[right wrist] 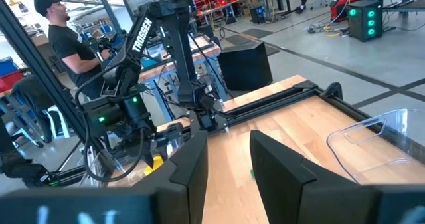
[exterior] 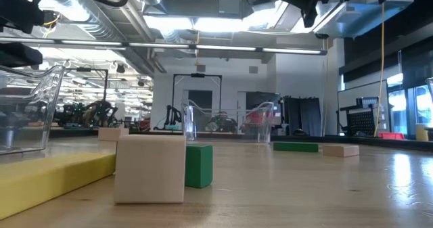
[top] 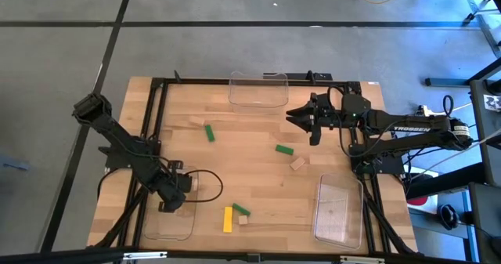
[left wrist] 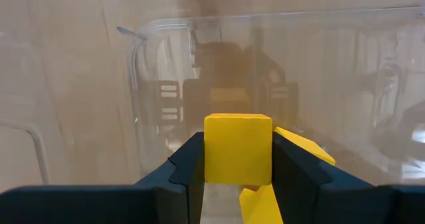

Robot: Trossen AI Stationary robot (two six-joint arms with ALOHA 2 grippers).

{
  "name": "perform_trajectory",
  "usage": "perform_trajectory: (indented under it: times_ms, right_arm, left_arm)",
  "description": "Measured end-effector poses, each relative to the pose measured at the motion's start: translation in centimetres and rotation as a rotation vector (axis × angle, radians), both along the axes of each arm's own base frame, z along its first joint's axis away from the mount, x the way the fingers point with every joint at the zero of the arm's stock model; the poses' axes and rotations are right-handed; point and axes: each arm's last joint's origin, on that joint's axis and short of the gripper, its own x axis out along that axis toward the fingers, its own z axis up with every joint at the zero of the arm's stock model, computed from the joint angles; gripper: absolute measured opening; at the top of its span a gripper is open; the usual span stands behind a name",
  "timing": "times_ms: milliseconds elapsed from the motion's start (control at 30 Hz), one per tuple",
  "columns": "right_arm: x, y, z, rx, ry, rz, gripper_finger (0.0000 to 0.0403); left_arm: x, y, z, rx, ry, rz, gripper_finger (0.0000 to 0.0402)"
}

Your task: Sort & place blocks by color

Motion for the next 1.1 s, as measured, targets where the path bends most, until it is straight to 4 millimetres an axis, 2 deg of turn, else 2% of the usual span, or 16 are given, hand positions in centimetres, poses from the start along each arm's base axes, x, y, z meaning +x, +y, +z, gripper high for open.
perform_trajectory:
  times_ms: [500,733,833,933,1100]
  right_arm:
    - [0.0,0.0,0.0,0.001,0.0,0.0,0.0116]
    - [0.0,0.0,0.0,0.001,0.0,-0.001,0.0116]
    - [0.0,0.0,0.0,0.001,0.0,-0.001,0.0116]
    - [0.0,0.0,0.0,0.001,0.0,-0.001,0.0116]
    - [0.0,0.0,0.0,0.001,0.0,-0.001,0.0116]
  left_arm:
    - [0.0,0.0,0.0,-0.006,0.008,0.006,0.022]
    - [0.0,-0.1,0.5,-0.089,0.058,0.043,0.0233]
    - [0.2,0.0,1.6,-0.138,0.054,0.048,0.0232]
    - [0.2,0.3,3.5,-0.189,0.007,0.04,0.0232]
    - [-0.6,1.8,8.0,-0.207,-0.151,0.049,0.0232]
